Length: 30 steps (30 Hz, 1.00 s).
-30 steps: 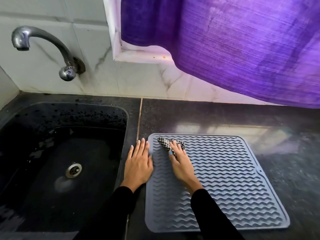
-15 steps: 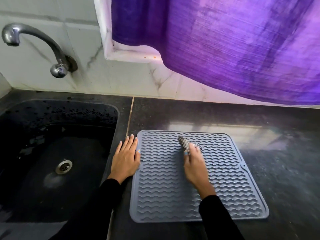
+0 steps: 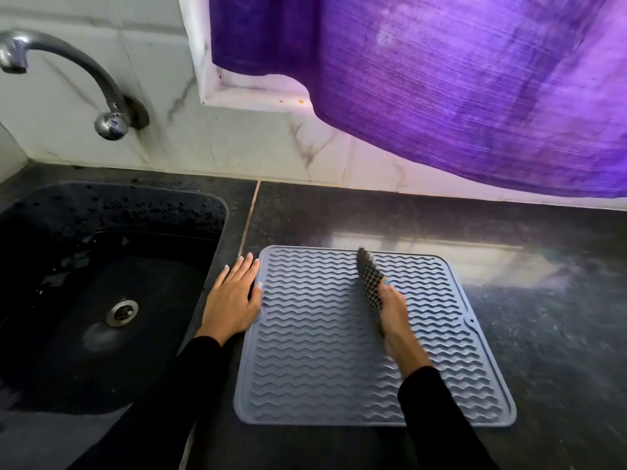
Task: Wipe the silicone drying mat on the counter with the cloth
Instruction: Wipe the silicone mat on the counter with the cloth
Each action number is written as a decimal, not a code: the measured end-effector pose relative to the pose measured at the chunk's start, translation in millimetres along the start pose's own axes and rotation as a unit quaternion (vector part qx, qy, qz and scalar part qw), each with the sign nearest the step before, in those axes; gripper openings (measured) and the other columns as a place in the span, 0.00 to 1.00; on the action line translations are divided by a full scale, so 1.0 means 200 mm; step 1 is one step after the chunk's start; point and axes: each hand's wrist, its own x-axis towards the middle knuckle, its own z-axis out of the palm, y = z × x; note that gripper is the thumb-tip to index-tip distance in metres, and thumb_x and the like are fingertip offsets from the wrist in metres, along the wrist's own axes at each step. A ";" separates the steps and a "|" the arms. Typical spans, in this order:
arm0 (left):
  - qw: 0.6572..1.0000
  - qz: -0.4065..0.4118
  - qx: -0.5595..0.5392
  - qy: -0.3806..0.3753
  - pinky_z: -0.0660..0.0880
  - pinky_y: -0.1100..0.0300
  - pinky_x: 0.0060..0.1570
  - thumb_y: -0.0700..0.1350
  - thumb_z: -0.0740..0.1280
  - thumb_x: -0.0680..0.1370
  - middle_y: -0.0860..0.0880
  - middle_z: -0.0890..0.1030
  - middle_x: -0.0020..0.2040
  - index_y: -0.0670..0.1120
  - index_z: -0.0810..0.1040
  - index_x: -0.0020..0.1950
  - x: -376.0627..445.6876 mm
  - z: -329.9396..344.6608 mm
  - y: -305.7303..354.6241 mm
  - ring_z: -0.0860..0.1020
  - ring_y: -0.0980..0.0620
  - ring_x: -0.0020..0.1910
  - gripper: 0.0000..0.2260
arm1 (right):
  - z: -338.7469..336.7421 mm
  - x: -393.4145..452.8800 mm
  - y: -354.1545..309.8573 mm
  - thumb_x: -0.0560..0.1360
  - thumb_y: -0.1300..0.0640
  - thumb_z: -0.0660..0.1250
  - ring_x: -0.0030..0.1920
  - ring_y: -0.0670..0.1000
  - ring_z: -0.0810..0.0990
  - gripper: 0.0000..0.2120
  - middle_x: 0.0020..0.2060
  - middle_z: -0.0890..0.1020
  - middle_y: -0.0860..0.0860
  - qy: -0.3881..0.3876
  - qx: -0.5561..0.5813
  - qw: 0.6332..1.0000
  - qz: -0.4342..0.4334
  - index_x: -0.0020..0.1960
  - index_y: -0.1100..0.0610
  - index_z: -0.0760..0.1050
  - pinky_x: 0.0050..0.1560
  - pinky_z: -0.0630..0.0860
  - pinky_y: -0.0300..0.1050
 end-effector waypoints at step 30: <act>0.999 -0.025 -0.007 -0.040 0.46 0.54 0.74 0.53 0.46 0.79 0.46 0.55 0.76 0.42 0.55 0.75 -0.03 -0.05 0.03 0.52 0.51 0.76 0.27 | -0.15 -0.14 -0.10 0.82 0.54 0.46 0.54 0.47 0.77 0.20 0.59 0.78 0.55 -0.058 0.080 0.995 -0.028 0.68 0.62 0.66 0.50 0.74 0.35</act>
